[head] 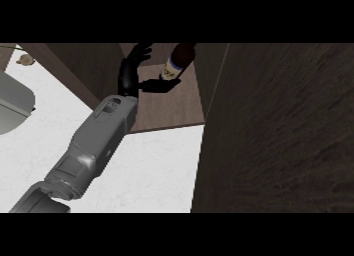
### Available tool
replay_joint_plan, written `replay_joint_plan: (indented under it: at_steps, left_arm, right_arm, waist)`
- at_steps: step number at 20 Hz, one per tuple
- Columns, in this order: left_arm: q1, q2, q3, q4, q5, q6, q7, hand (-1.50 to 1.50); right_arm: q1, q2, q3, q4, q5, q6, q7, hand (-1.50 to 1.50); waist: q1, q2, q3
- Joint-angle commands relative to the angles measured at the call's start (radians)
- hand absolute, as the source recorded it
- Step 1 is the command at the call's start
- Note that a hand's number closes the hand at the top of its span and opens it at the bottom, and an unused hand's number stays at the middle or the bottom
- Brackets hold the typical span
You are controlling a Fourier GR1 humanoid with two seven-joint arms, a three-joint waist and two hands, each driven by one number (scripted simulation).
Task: Pick up the wine, place it into the cabinet and close the cabinet
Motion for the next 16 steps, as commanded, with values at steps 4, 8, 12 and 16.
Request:
replay_joint_plan:
  at_steps: [4, 8, 12, 16]
  left_arm:
    - [-0.056, 0.039, 0.022, 0.108, -0.018, 0.032, -0.034, -1.5]
    - [-0.073, 0.012, 0.049, 0.095, 0.008, -0.036, -0.104, -1.5]
    - [-0.104, 0.039, 0.104, 0.078, 0.064, -0.177, -0.119, -1.5]
    - [-0.121, 0.009, 0.136, 0.072, 0.095, -0.252, -0.155, 1.5]
  right_arm:
    - [0.064, -0.03, 0.016, -0.143, -0.04, 0.014, 0.027, -1.5]
    - [0.066, -0.036, 0.019, -0.128, -0.034, 0.025, 0.006, -1.5]
    - [0.07, -0.03, 0.015, -0.122, -0.041, 0.017, 0.004, -1.5]
    - [0.094, -0.048, -0.004, -0.151, -0.033, 0.005, 0.023, -1.5]
  waist:
    - [-0.015, 0.001, -0.001]
    - [-0.006, 0.001, -0.002]
    - [0.01, -0.001, -0.002]
    - [0.027, -0.01, -0.002]
